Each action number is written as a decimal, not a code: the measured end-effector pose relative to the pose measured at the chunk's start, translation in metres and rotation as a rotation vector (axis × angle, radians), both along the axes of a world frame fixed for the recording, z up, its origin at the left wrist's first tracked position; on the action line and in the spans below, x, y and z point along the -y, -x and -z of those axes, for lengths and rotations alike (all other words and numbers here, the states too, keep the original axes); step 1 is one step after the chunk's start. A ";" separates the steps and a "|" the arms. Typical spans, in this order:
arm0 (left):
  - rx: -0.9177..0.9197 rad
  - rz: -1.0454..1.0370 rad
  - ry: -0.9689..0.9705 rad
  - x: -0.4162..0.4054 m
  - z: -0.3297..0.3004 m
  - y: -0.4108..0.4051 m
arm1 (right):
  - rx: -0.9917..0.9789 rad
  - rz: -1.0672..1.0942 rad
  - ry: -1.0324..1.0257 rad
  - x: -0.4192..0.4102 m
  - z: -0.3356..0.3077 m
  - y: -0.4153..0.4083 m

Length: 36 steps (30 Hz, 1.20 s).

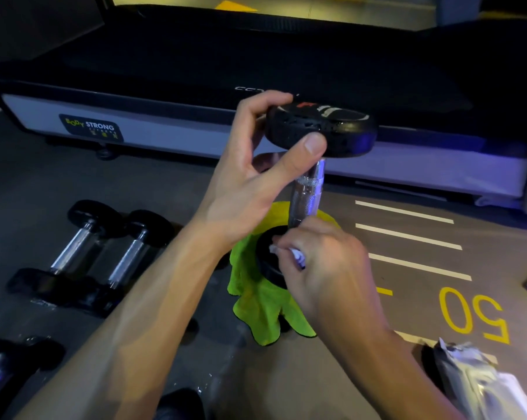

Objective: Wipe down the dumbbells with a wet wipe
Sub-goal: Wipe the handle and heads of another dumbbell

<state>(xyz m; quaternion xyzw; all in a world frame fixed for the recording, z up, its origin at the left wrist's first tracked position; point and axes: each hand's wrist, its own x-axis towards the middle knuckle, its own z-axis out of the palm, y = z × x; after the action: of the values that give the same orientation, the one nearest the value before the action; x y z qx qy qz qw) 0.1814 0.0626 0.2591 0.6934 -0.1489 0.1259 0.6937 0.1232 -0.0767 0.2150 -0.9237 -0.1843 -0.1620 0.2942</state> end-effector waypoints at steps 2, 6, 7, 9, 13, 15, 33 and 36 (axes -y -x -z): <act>0.000 -0.003 0.011 0.000 -0.001 0.000 | -0.075 -0.002 -0.056 0.010 -0.003 -0.002; -0.010 -0.017 0.024 0.002 -0.003 0.000 | -0.210 0.049 -0.172 0.028 -0.008 -0.003; -0.010 -0.016 0.025 0.002 -0.003 0.000 | -0.164 0.053 -0.131 0.021 -0.009 -0.002; -0.010 -0.007 0.029 0.003 -0.004 0.000 | -0.052 0.025 0.020 -0.002 -0.010 0.000; -0.014 -0.002 0.054 0.003 -0.003 -0.001 | -0.025 -0.044 0.056 -0.006 -0.010 -0.003; -0.013 -0.019 0.072 0.001 -0.003 -0.002 | -0.023 -0.030 0.011 0.014 -0.007 -0.003; -0.052 -0.029 0.113 0.007 -0.005 -0.005 | -0.189 -0.032 -0.299 0.037 0.002 -0.012; -0.049 -0.015 0.097 0.006 -0.005 -0.005 | -0.345 -0.095 -0.377 0.044 -0.004 -0.020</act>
<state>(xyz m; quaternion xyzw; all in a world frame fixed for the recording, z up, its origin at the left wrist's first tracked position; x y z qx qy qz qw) 0.1861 0.0565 0.2644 0.6628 -0.1202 0.1212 0.7290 0.1429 -0.1204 0.2190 -0.8570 -0.1410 -0.0197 0.4953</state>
